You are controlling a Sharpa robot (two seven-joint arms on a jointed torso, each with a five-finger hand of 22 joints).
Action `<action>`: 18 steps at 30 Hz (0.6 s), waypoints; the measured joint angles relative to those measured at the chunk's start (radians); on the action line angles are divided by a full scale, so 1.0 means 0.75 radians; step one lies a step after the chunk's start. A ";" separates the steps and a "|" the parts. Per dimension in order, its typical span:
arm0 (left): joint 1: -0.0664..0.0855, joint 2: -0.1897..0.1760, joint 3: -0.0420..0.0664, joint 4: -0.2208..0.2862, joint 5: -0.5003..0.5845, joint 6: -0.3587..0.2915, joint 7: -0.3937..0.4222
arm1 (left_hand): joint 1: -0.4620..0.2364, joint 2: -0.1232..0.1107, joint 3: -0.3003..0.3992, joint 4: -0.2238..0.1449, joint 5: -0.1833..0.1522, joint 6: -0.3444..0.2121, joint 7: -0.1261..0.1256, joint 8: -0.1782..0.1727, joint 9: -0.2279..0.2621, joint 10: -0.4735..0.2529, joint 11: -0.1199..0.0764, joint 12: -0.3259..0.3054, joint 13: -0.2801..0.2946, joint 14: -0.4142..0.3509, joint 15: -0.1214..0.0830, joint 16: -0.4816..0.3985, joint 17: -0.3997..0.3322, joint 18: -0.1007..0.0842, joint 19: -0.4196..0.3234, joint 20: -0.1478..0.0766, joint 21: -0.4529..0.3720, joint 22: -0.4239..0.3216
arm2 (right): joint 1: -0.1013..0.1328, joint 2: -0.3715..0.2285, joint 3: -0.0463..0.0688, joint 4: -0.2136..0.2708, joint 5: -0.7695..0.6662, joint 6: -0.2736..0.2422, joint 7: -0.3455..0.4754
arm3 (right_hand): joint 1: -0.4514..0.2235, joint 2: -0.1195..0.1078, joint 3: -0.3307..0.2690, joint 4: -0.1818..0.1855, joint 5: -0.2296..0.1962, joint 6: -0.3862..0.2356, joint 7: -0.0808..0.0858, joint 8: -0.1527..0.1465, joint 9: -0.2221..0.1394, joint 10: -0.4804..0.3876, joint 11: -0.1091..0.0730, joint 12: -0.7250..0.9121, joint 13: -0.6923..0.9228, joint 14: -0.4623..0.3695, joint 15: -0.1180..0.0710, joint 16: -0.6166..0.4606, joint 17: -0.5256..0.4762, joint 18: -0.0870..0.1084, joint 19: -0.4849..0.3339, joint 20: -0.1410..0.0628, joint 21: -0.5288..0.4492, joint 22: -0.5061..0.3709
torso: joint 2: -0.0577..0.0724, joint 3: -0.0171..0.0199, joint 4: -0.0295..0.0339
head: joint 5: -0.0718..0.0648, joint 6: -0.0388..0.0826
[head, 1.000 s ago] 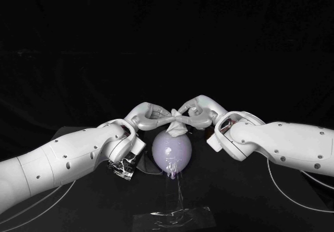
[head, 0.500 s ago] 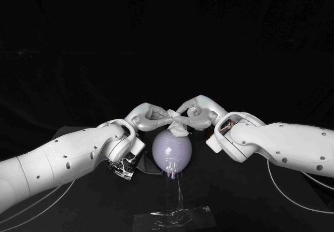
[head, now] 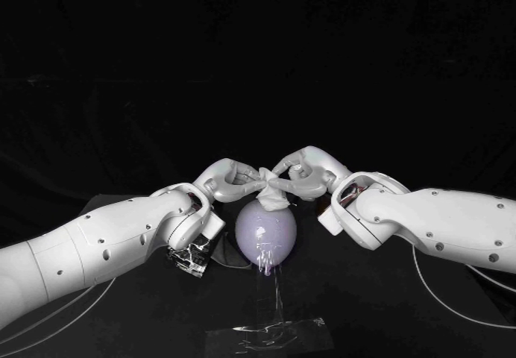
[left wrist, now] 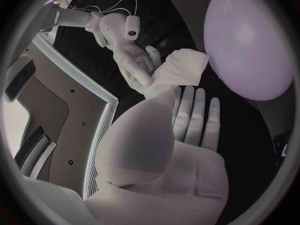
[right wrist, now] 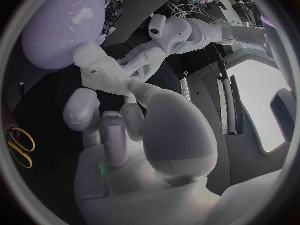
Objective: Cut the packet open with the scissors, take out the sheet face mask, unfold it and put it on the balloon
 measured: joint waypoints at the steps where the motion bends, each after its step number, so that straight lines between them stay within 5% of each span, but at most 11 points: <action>1: 0.000 0.000 0.000 0.000 0.002 -0.001 0.002 | 0.000 0.000 0.021 0.003 0.000 0.004 -0.004 0.004 0.002 0.010 0.000 -0.005 0.000 0.004 -0.004 0.000 0.002 0.000 0.000 0.000 0.000 0.000 | 0.000 0.000 0.000 -0.002 0.000 0.000 0.000 | 0.000 0.000 0.000 0.000 0.000 0.000 0.000 0.000 0.000 0.000 0.000 0.000 0.000 0.000 0.000 0.000 0.000 0.000 0.000 0.000 0.000 0.000 | 0.000 -0.0001 0.0000 | 0.000 0.000; 4: 0.000 -0.002 0.000 0.002 0.012 -0.003 0.011 | -0.015 -0.015 0.121 0.009 -0.007 0.008 -0.009 0.018 0.020 0.033 0.000 -0.021 0.000 0.012 -0.002 0.000 0.007 0.000 0.000 0.000 0.000 0.000 | 0.000 0.001 0.000 -0.008 0.000 0.001 0.000 | 0.000 0.000 0.000 0.000 0.000 0.000 0.000 0.000 0.000 0.000 0.000 0.000 0.001 -0.002 0.002 0.000 0.000 0.000 0.000 0.000 0.000 0.000 | 0.000 -0.0004 -0.0004 | 0.000 0.000; 11: -0.001 -0.016 0.000 0.003 0.043 -0.007 0.029 | -0.128 -0.136 0.418 -0.034 -0.003 -0.002 -0.008 0.065 0.095 0.057 0.000 -0.062 0.000 0.021 -0.002 0.000 0.022 0.000 0.000 0.000 0.005 0.000 | 0.001 0.000 0.000 -0.020 0.001 0.003 -0.004 | 0.002 0.002 0.000 0.000 0.006 0.000 0.000 0.000 0.000 0.000 0.000 0.000 0.001 0.003 -0.003 -0.001 0.001 0.000 0.000 0.000 0.000 0.000 | 0.000 -0.0005 -0.0004 | 0.000 0.001; 18: -0.003 -0.040 0.000 0.001 0.065 -0.002 0.044 | -0.218 -0.155 0.526 -0.104 -0.003 -0.023 -0.001 0.085 0.141 0.059 -0.002 -0.062 0.000 0.021 -0.002 -0.014 0.031 0.000 -0.016 0.000 0.005 0.000 | 0.002 -0.004 0.000 -0.034 0.001 0.013 -0.008 | 0.002 0.002 0.000 0.000 0.006 -0.002 -0.002 0.000 0.000 0.000 0.000 0.000 0.001 0.003 -0.003 -0.002 0.001 -0.008 0.000 0.000 0.000 0.000 | 0.001 -0.0005 0.0005 | -0.001 -0.003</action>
